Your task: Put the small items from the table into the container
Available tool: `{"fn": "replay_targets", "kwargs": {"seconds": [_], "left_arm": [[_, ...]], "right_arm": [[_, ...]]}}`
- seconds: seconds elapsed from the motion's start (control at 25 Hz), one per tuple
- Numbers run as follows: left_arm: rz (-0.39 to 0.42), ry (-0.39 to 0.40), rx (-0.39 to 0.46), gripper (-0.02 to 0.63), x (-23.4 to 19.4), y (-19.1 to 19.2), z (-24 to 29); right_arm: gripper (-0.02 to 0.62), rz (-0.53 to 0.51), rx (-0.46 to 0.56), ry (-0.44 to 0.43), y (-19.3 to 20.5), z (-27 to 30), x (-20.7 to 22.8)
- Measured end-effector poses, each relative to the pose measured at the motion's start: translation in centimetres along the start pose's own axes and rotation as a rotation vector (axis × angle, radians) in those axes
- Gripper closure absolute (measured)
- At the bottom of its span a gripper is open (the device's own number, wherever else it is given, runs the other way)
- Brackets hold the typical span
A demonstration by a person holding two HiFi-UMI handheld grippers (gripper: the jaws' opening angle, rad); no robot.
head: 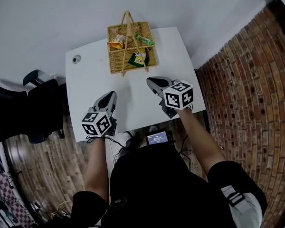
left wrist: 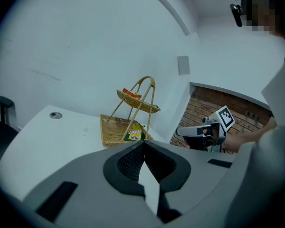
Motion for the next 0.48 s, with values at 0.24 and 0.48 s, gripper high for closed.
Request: {"fn": "replay_targets", "kwargs": {"seconds": [0.24,0.48], "left_arm": [[-0.010,0.032,0.014,0.597,0.6,0.7,-1.0],[-0.011,0.053,0.016,0.598,0.9,1.0,-1.5]], "right_arm": [[0.584,0.000,-0.011,-0.026,0.9,0.0,-2.4],[0.584,0.018,-0.010,-0.028,1.7,-0.2,-3.4]]}}
Point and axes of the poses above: the fingertips, and each gripper's own axes: z forward along the fingers, x to its right, y out of its underside, the point moved 3 cm from there along -z, backward along the fingers, and after that the axes turned 6 degrees about -z, right-handed, at the moved point
